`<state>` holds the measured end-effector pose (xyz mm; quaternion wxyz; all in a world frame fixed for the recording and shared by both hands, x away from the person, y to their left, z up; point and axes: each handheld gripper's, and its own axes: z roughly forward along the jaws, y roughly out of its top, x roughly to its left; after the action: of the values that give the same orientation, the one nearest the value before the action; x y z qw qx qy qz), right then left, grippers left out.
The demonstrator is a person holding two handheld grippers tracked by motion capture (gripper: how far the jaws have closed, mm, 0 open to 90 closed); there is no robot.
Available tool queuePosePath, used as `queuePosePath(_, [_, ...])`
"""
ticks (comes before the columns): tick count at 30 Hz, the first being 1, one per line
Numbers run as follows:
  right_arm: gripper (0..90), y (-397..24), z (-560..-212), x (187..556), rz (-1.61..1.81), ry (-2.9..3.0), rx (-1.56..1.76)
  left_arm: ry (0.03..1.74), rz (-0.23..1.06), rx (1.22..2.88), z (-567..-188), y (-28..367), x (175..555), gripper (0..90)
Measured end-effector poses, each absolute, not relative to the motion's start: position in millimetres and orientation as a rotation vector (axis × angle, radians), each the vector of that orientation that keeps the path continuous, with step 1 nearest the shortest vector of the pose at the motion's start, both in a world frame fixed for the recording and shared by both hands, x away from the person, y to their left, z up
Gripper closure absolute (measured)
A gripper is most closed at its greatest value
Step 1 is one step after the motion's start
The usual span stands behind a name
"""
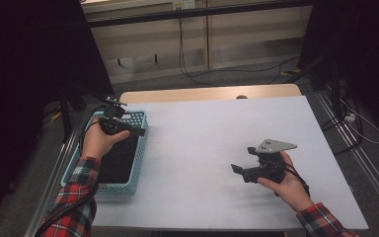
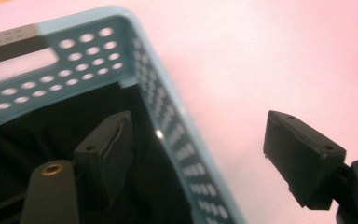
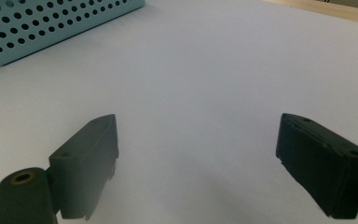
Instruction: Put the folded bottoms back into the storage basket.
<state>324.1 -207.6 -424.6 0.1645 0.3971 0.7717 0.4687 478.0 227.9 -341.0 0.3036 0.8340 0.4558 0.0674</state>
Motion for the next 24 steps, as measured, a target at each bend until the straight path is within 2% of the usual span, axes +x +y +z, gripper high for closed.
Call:
queuePosePath(17, [13.1,-219,-426,312,1.343,2.206,1.145,0.981,0.078,2.244,-359,177,431,21.2])
queuePosePath(24, [13.1,-225,-430,305,1.332,2.216,1.151,0.938,0.05,2.212,-374,165,410,19.7])
